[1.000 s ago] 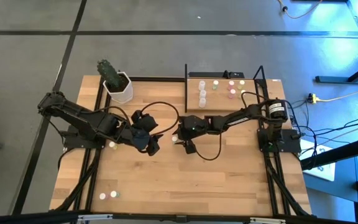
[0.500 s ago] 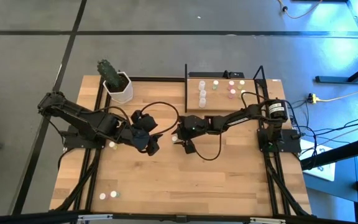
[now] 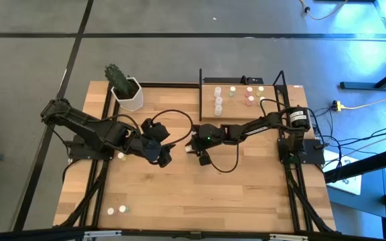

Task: Pick and place medicine bottles onto shelf by color
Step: Put the top green pill bottle on the shelf aligned with the other green pill bottle

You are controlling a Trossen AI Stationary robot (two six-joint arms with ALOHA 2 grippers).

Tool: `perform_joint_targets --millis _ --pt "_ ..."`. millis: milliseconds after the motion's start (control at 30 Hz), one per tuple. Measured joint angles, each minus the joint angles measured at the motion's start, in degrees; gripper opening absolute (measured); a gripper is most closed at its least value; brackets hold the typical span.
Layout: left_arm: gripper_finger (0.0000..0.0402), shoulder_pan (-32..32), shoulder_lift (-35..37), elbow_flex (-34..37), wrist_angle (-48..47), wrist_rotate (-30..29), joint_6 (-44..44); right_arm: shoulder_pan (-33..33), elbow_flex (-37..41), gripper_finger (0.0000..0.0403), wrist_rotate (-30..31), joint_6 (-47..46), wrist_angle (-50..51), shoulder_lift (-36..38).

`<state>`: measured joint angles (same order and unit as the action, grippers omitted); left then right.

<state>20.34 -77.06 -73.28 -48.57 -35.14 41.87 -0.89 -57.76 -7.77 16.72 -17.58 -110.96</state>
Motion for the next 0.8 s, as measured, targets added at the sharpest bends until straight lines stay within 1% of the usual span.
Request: perform_joint_targets --millis 167,367,500,700,800 --pt "0.0228 0.0 0.0 0.0 0.0 0.0 0.0 0.0 0.0 0.0132 0.0 -0.2 0.0 0.0" --pt "0.0228 0.0 0.0 0.0 0.0 0.0 0.0 0.0 0.0 0.0129 0.0 -1.6 0.0 0.0" --pt "0.0228 0.0 0.0 0.0 0.0 0.0 0.0 0.0 0.0 0.013 0.1 -4.8 0.0 0.0" --pt "0.0228 0.0 0.0 0.0 0.0 -0.1 -0.3 0.0 0.0 0.013 0.1 -15.2 0.0 0.0" --pt "0.0228 0.0 0.0 0.0 0.0 -0.5 -2.1 0.0 0.0 0.013 0.6 -16.7 0.0 0.0"
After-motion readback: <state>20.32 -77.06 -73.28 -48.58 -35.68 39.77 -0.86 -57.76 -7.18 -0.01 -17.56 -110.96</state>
